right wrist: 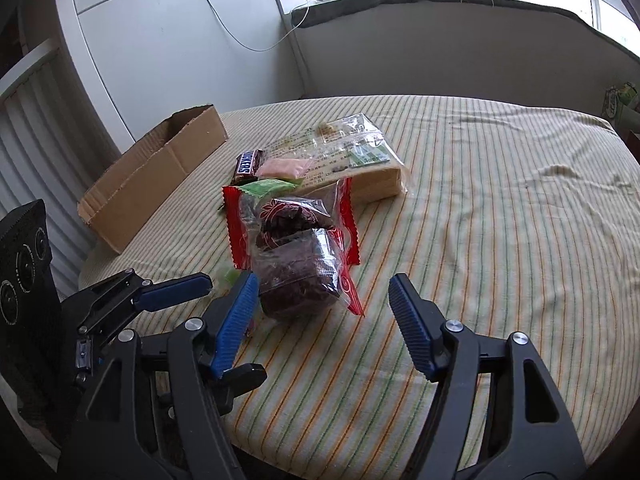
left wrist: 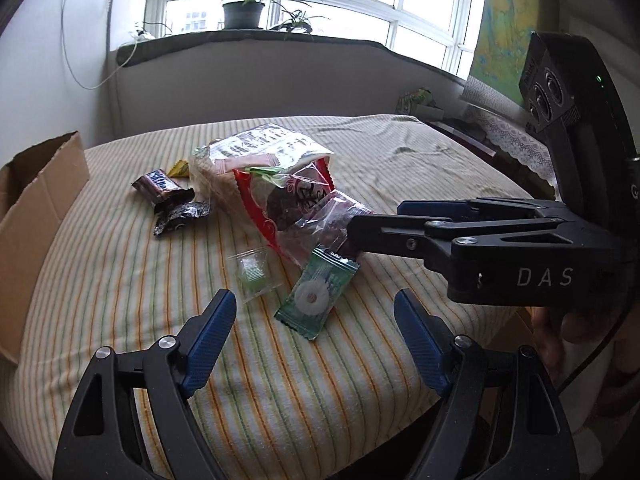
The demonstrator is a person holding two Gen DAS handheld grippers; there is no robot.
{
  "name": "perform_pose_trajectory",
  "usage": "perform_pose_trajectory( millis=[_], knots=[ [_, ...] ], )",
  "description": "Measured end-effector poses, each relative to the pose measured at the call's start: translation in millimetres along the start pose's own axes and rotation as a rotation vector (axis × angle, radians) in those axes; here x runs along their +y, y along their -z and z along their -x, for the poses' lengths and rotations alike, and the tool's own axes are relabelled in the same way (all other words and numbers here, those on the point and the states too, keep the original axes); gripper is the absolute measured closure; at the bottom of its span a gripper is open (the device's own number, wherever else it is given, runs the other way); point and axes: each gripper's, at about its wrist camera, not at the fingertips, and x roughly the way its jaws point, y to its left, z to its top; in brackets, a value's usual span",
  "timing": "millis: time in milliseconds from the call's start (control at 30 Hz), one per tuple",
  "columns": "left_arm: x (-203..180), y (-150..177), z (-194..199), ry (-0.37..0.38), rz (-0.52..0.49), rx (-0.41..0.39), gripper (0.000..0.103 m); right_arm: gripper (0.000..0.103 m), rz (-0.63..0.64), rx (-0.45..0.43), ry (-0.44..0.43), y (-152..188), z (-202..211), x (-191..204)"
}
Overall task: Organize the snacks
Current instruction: 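Grasp the green mint pack with the left gripper while the right grips a red candy bag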
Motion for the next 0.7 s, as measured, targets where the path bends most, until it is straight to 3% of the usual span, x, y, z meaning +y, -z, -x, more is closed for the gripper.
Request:
perform_pose_trajectory(
  millis=[133, 167, 233, 333, 433, 700],
  knots=[
    [1.4, 0.3, -10.5, 0.021, -0.015, 0.022, 0.037, 0.032, -0.047, 0.029, -0.083, 0.1, -12.7, -9.6],
    [1.8, 0.6, -12.5, 0.021, -0.019, 0.024, 0.041, 0.039, -0.052, 0.030, -0.099, 0.9, -13.9, -10.7],
    [2.4, 1.8, -14.7, -0.001, -0.035, 0.014, 0.062, 0.058, -0.050, 0.027, -0.149, 0.9, -14.4, -9.4],
    [6.4, 1.6, -15.1, 0.007, -0.034, 0.006, 0.076, 0.061, -0.041, 0.025, -0.145, -0.1, -15.7, -7.1],
    [5.7, 2.2, -14.5, 0.017, -0.044, 0.002, 0.082, 0.061, -0.051, 0.024, -0.148, -1.2, -16.8, -7.1],
    [6.3, 2.8, -12.7, 0.035, -0.022, 0.003, 0.082, 0.063, -0.062, 0.008, -0.129, 1.4, -7.2, -9.2]
  ],
)
